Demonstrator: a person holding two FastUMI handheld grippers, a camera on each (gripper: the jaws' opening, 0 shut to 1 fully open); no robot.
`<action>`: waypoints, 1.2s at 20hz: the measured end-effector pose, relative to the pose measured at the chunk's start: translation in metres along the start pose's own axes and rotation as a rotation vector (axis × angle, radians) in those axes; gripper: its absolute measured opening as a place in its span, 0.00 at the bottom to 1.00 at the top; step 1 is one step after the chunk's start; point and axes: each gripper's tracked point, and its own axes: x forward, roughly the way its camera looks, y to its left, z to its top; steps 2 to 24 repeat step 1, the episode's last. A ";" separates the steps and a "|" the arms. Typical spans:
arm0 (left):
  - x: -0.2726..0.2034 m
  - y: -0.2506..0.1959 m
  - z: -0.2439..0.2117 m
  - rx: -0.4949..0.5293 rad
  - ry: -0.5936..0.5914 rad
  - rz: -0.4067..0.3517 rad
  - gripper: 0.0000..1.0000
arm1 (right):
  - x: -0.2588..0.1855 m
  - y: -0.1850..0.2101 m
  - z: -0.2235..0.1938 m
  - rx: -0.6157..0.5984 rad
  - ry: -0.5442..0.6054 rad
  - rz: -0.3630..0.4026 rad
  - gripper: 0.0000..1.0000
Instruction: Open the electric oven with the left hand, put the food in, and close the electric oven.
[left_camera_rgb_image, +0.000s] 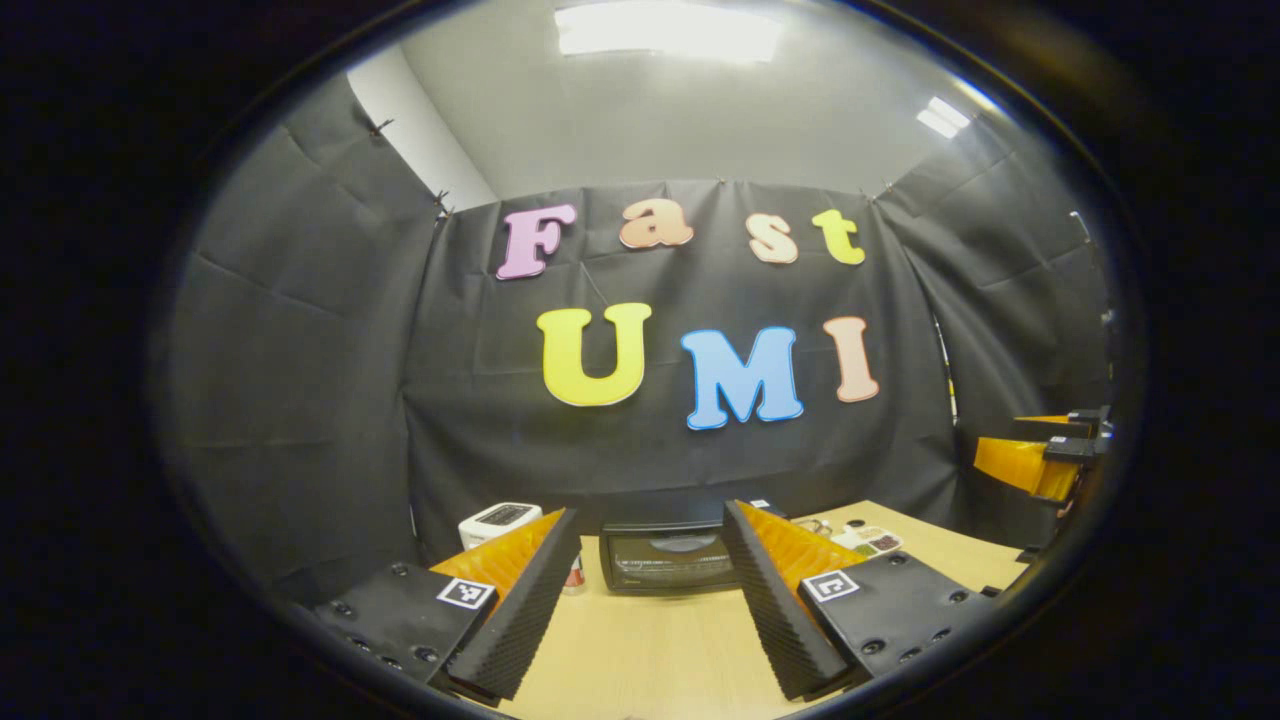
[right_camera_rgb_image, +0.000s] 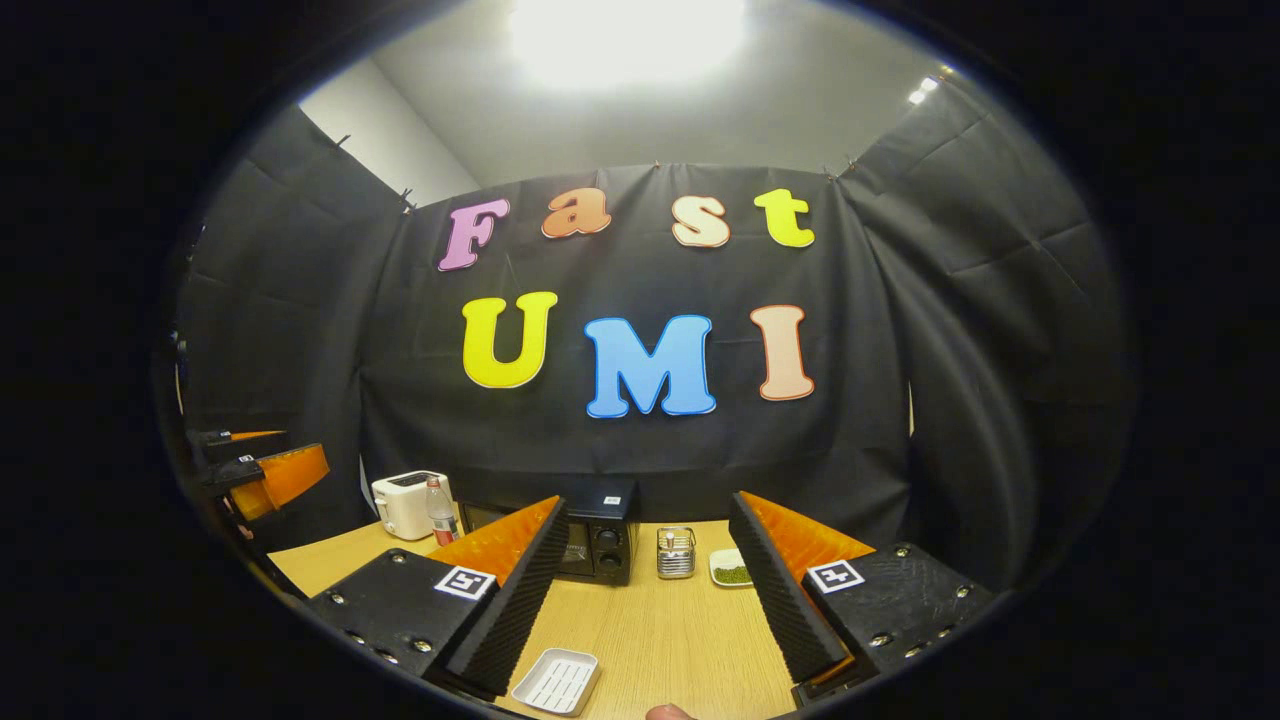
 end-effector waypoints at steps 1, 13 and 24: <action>0.001 0.001 -0.001 -0.002 0.002 0.001 1.00 | 0.000 0.001 -0.002 -0.003 0.007 0.001 0.98; 0.001 0.001 -0.001 -0.002 0.002 0.001 1.00 | 0.000 0.001 -0.002 -0.003 0.007 0.001 0.98; 0.001 0.001 -0.001 -0.002 0.002 0.001 1.00 | 0.000 0.001 -0.002 -0.003 0.007 0.001 0.98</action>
